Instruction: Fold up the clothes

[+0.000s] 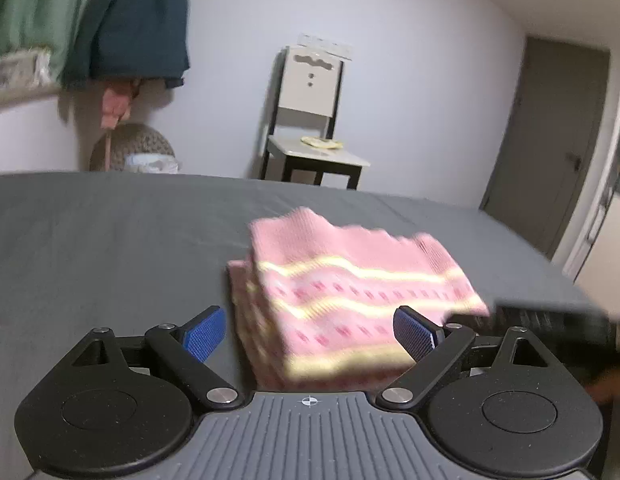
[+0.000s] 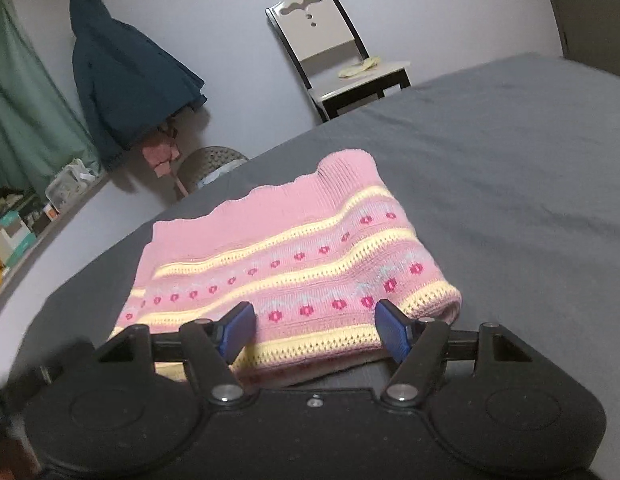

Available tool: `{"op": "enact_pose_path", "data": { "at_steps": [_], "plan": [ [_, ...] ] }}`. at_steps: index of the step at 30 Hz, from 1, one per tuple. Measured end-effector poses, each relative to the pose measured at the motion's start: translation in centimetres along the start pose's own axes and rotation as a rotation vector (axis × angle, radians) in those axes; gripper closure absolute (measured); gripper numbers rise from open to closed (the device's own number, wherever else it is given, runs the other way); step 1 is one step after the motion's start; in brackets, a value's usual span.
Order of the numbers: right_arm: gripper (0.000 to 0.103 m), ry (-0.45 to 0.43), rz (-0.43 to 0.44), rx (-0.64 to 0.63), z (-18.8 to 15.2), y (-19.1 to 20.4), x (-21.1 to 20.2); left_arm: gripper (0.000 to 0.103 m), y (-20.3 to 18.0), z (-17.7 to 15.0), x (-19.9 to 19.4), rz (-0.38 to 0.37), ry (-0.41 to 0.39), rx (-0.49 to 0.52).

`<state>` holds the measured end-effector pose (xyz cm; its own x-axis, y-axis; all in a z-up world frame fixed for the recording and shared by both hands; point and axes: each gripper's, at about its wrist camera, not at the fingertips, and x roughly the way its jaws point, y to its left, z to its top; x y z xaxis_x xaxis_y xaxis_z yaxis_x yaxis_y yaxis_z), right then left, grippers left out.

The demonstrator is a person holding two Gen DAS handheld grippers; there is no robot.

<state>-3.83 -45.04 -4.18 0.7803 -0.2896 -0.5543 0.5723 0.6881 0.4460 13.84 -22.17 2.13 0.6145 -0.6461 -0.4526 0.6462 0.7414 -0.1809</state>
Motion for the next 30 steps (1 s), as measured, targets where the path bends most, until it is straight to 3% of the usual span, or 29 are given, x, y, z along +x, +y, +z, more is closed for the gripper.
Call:
{"op": "enact_pose_path", "data": {
  "at_steps": [5,8,9,13,15,17,19,21,24,30],
  "plan": [
    [0.036,-0.088,0.046,0.016,0.7,-0.6,-3.0,0.012,-2.6,0.1,-2.0,-0.109,-0.066,0.053],
    [0.032,-0.129,0.038,-0.035,1.6,-1.0,-3.5,0.012,-4.0,-0.7,-1.4,-0.114,0.002,0.110],
    [0.032,-0.089,0.060,-0.048,1.6,-1.4,-2.6,0.012,-4.4,-1.0,-1.1,-0.112,0.027,0.127],
    [0.032,0.080,0.084,-0.076,0.6,-2.0,1.0,0.012,-3.7,-2.5,1.7,-0.006,0.174,0.116],
    [0.032,0.059,0.055,-0.139,0.5,-0.9,0.5,0.012,-3.3,-2.7,1.0,-0.023,0.139,0.102],
    [0.029,0.000,0.068,-0.112,0.3,-0.5,-1.0,0.012,-3.0,-2.8,-0.3,-0.033,0.099,0.089],
    [0.009,-0.058,0.030,-0.084,-0.6,0.3,-2.2,0.011,-2.5,-3.2,-2.1,-0.020,0.043,0.076],
    [0.008,-0.112,-0.049,-0.075,-1.9,1.6,-3.1,0.011,-2.1,-3.9,-3.0,0.025,0.007,0.077],
    [0.005,-0.134,-0.101,-0.203,-3.3,3.8,-3.0,0.011,-0.6,-4.5,-3.3,0.097,0.028,0.072],
    [0.001,-0.064,-0.185,-0.262,-6.0,5.5,-2.7,0.011,1.9,-5.7,-3.7,0.173,0.084,0.047]
  ]
}}
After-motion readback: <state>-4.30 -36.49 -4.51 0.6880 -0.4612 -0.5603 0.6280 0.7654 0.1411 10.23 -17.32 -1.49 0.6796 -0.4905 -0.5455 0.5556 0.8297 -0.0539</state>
